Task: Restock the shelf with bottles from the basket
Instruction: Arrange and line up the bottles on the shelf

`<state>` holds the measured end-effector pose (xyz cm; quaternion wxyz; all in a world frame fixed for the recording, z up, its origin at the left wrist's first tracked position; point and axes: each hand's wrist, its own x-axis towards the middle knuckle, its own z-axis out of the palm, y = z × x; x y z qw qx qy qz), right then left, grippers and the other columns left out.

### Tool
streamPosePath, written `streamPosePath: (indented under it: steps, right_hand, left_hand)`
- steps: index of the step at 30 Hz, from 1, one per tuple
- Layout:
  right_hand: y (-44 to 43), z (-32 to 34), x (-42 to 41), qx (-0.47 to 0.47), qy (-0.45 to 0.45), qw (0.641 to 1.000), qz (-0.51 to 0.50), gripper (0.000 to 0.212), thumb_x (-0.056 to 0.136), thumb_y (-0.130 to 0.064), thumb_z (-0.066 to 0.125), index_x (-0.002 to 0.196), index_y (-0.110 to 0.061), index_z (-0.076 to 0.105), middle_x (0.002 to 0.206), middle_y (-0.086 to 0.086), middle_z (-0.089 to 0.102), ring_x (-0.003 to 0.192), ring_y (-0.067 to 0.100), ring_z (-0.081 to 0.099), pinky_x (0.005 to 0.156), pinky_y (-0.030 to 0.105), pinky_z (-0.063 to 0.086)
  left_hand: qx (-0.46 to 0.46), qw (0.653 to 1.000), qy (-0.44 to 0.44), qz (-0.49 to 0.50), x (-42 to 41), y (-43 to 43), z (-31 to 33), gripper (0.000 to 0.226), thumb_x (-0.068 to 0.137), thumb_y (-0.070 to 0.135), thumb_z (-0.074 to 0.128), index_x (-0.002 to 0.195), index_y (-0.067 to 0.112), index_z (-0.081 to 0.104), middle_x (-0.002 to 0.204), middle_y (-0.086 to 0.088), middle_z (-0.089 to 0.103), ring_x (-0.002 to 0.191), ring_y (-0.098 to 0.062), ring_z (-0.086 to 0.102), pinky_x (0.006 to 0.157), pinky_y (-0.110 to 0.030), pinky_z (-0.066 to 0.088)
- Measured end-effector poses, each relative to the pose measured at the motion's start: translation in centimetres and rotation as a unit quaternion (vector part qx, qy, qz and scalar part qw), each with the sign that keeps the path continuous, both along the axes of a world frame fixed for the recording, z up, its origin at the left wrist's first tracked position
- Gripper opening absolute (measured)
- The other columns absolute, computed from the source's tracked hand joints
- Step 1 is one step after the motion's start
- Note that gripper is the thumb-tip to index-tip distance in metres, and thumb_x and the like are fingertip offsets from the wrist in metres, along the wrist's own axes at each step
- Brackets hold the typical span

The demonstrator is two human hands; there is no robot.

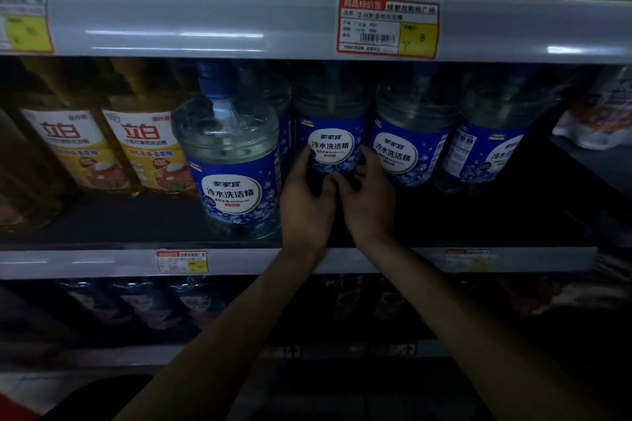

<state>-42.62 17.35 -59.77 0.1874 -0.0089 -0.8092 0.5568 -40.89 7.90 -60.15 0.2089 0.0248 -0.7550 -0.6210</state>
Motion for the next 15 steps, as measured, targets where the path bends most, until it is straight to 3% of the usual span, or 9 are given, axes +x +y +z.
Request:
streamPosePath:
  steps: [4, 10, 15]
  right_hand:
    - [-0.4, -0.1, -0.6, -0.012, 0.002, 0.999, -0.044, 0.056, 0.091, -0.025, 0.073, 0.143, -0.021, 0.052, 0.132, 0.0, 0.063, 0.123, 0.015, 0.059, 0.103, 0.043, 0.052]
    - [-1.1, -0.5, -1.3, 0.003, 0.011, 0.994, -0.107, 0.044, 0.087, -0.026, 0.078, 0.127, -0.013, 0.064, 0.12, 0.002, 0.07, 0.112, 0.017, 0.064, 0.096, 0.043, 0.055]
    - [-1.0, -0.2, -1.6, 0.009, 0.008, 0.992, -0.126, 0.029, 0.084, -0.023, 0.081, 0.108, -0.01, 0.071, 0.109, 0.004, 0.073, 0.102, 0.017, 0.067, 0.088, 0.03, 0.054]
  left_hand:
    - [-0.041, 0.997, 0.019, 0.06, -0.8, 0.7, 0.1, 0.064, 0.097, 0.007, 0.063, 0.156, 0.015, 0.04, 0.149, -0.003, 0.057, 0.136, -0.014, 0.053, 0.115, -0.04, 0.046]
    - [-0.053, 0.989, 0.009, 0.135, -2.3, 1.5, -0.6, 0.067, 0.096, 0.011, 0.067, 0.156, 0.017, 0.039, 0.145, -0.006, 0.061, 0.133, -0.02, 0.057, 0.109, -0.042, 0.05]
    - [-0.039, 0.987, 0.024, 0.154, -3.6, 1.6, -1.4, 0.067, 0.093, 0.016, 0.07, 0.154, 0.017, 0.041, 0.147, -0.005, 0.059, 0.136, -0.02, 0.056, 0.11, -0.048, 0.05]
